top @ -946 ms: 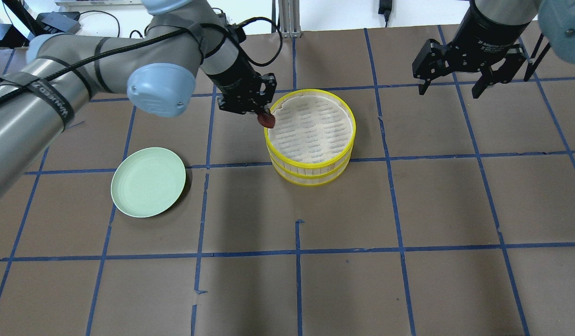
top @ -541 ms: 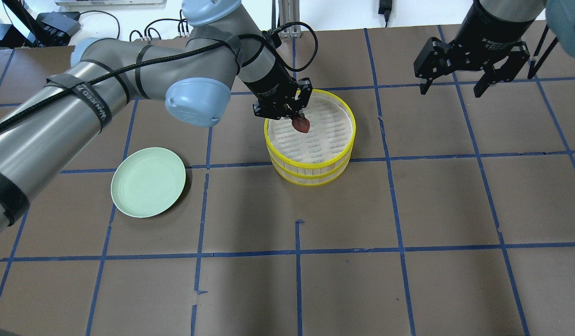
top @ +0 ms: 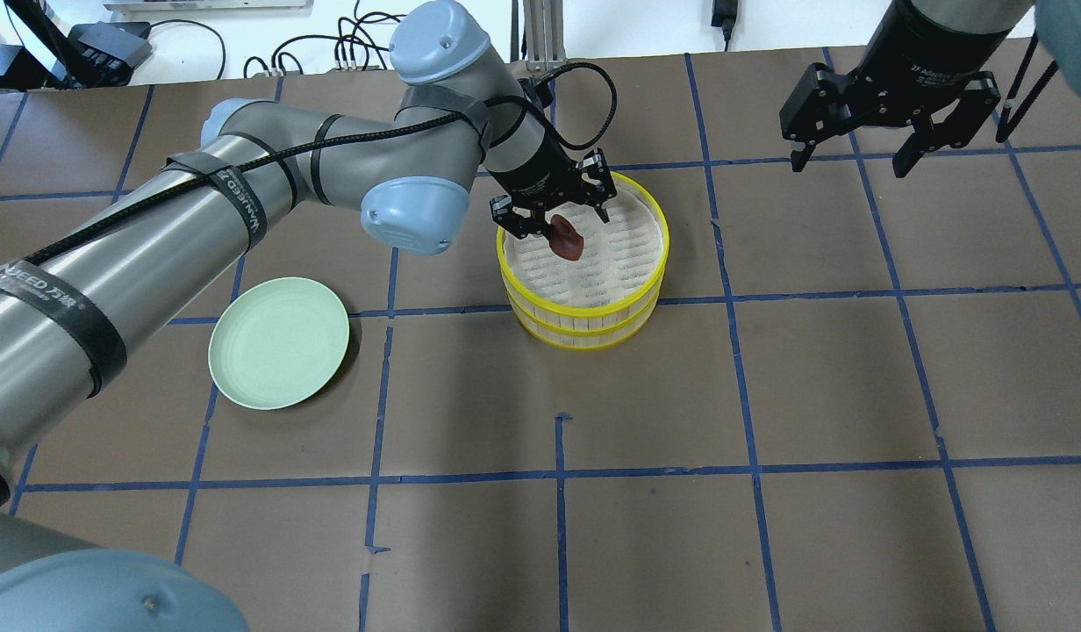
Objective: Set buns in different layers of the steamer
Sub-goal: 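Carry the brown bun with the left gripper over the top tier and lower it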
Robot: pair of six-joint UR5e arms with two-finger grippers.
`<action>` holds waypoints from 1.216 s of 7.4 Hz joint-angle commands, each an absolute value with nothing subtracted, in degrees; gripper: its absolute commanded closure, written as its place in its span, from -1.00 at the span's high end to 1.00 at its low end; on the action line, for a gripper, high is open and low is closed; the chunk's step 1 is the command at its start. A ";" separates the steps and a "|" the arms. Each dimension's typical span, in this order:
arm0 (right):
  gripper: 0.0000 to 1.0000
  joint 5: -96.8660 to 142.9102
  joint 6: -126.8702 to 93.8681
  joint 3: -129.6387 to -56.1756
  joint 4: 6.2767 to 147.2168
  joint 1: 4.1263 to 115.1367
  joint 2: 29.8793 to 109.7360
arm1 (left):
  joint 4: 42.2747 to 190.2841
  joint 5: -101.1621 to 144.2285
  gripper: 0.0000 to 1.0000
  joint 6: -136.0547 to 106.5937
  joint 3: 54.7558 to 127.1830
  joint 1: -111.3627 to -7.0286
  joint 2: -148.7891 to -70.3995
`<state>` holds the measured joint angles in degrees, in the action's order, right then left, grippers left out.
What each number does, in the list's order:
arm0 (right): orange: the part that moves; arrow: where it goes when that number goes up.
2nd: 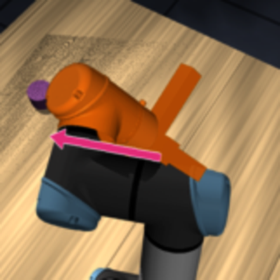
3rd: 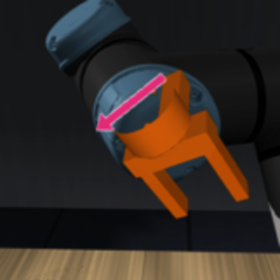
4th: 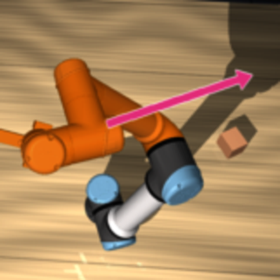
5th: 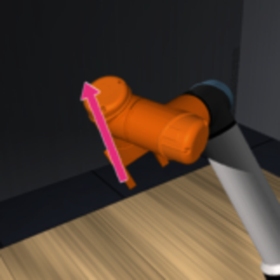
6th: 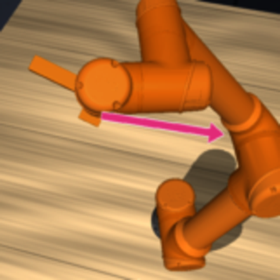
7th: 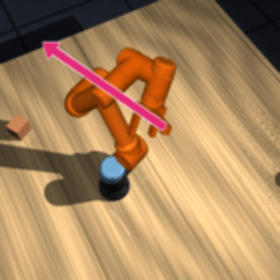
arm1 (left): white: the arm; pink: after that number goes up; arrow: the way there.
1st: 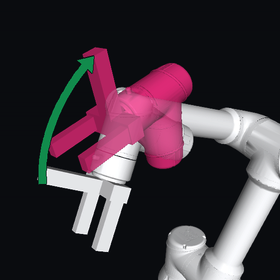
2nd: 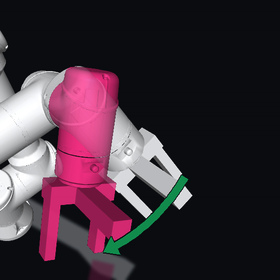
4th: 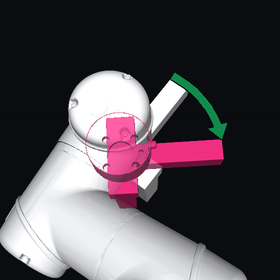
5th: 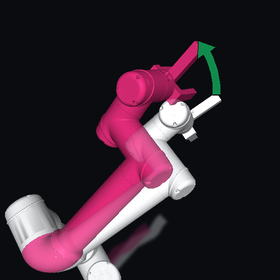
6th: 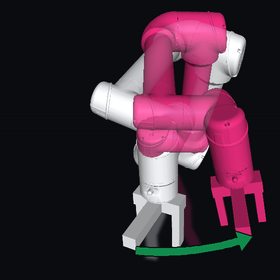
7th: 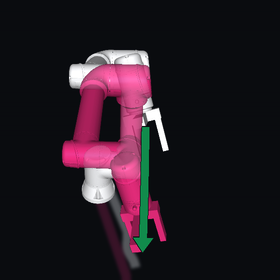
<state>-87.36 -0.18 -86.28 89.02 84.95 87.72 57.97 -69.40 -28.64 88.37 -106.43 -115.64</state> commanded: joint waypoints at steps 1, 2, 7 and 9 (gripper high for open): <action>0.99 -87.19 -0.18 -85.96 89.03 85.08 87.71 | 58.45 -70.57 0.89 -28.21 88.07 -106.26 -113.83; 0.99 -87.19 -0.26 -86.04 88.95 85.08 87.80 | 58.88 -72.58 0.92 -28.21 88.15 -106.26 -113.21; 0.99 -87.36 -0.26 -86.04 89.03 85.17 87.89 | 59.50 -73.38 1.00 -28.13 88.42 -105.74 -112.42; 0.99 -87.28 -0.26 -86.04 89.03 85.17 88.07 | 69.89 -77.52 0.99 -24.37 88.94 -96.21 -104.20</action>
<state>-87.34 -0.25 -86.04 88.99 85.17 87.99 63.62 -76.17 -26.84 88.55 -101.78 -108.97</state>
